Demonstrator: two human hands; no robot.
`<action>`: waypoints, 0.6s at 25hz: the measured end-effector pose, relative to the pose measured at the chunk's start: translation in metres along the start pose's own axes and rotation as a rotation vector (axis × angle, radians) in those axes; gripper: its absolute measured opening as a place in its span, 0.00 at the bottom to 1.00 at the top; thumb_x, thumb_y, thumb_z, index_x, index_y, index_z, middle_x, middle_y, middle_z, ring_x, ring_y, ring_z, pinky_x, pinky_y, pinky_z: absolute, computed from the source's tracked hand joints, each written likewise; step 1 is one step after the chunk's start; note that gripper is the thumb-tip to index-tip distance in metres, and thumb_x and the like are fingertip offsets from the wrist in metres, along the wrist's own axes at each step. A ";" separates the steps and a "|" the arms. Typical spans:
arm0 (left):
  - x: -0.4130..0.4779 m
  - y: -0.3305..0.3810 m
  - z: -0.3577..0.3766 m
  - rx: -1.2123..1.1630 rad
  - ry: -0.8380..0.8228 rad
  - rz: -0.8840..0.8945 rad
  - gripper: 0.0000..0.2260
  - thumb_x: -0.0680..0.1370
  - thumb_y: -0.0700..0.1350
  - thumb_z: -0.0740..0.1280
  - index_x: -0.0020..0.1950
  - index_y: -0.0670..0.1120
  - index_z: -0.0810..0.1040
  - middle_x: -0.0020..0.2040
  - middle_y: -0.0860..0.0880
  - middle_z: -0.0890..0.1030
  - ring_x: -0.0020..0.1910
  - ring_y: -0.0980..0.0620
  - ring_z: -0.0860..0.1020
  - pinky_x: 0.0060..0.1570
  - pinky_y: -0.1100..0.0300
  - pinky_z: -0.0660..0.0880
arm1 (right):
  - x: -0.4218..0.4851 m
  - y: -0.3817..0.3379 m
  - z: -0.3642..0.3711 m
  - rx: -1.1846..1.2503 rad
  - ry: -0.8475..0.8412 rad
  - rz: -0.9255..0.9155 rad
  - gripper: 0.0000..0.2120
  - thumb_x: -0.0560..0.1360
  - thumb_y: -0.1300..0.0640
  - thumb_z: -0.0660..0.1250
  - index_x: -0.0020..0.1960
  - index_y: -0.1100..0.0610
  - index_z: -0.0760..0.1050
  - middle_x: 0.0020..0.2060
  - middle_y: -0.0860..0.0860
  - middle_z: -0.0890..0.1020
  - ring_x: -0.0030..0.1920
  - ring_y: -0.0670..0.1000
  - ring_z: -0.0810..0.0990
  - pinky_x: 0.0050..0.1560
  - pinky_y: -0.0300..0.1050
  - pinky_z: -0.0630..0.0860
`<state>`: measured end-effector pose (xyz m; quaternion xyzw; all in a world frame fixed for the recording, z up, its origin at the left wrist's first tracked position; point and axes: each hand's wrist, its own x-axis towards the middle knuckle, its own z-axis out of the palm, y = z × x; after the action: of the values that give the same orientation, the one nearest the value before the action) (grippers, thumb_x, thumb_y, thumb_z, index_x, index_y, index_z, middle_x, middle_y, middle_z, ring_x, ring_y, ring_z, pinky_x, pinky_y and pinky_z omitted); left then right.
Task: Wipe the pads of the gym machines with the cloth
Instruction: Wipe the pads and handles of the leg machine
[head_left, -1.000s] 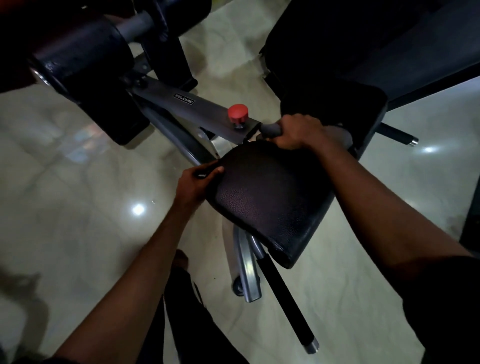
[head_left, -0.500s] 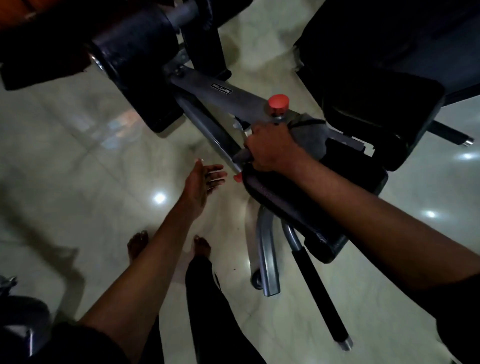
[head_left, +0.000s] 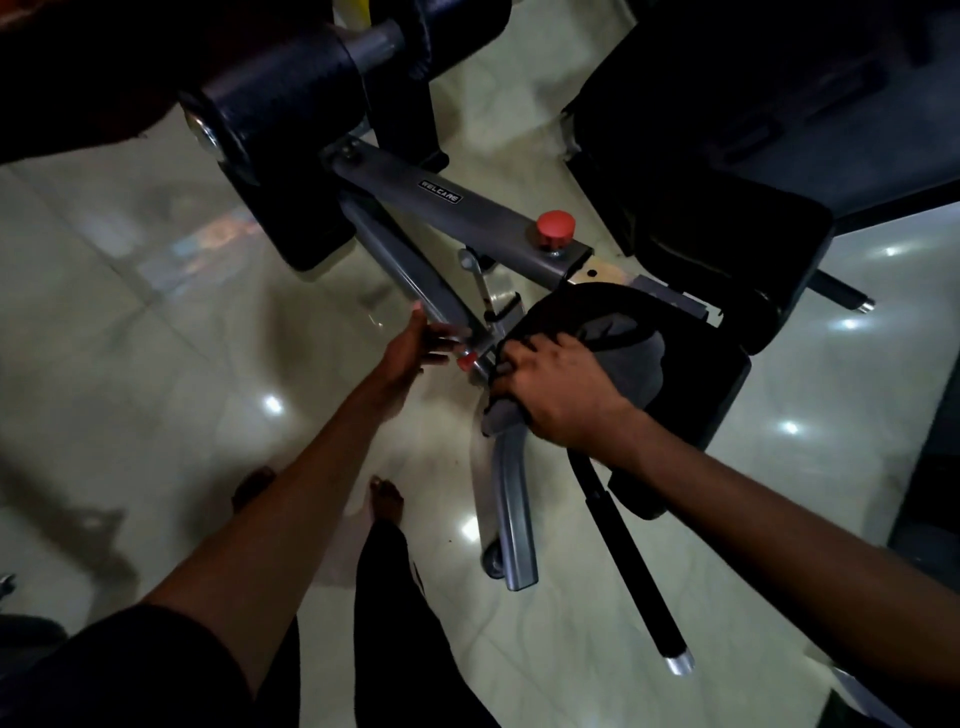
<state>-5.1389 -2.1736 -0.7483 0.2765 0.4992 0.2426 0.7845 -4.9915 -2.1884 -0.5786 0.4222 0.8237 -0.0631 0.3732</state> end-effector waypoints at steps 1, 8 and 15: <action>-0.004 0.003 0.002 0.018 -0.037 0.006 0.36 0.82 0.64 0.36 0.58 0.53 0.82 0.56 0.52 0.84 0.55 0.52 0.78 0.55 0.52 0.64 | -0.002 -0.007 0.000 -0.018 0.014 0.018 0.17 0.76 0.51 0.63 0.65 0.46 0.76 0.64 0.52 0.72 0.62 0.58 0.72 0.58 0.52 0.68; -0.013 0.013 0.018 0.081 -0.159 -0.027 0.43 0.78 0.69 0.33 0.62 0.52 0.82 0.60 0.53 0.83 0.64 0.51 0.75 0.63 0.46 0.58 | -0.072 -0.024 0.021 -0.069 -0.084 0.141 0.17 0.62 0.58 0.75 0.51 0.51 0.83 0.55 0.54 0.77 0.56 0.59 0.75 0.49 0.53 0.69; -0.017 0.015 0.022 0.050 -0.132 -0.046 0.43 0.76 0.71 0.33 0.63 0.53 0.81 0.60 0.54 0.83 0.63 0.51 0.77 0.63 0.45 0.60 | -0.021 -0.019 0.013 -0.012 -0.029 0.140 0.19 0.72 0.53 0.68 0.63 0.48 0.77 0.63 0.53 0.71 0.62 0.58 0.71 0.57 0.55 0.68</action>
<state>-5.1270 -2.1783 -0.7196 0.2998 0.4587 0.1930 0.8139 -4.9909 -2.2189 -0.5777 0.4753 0.7871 -0.0380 0.3912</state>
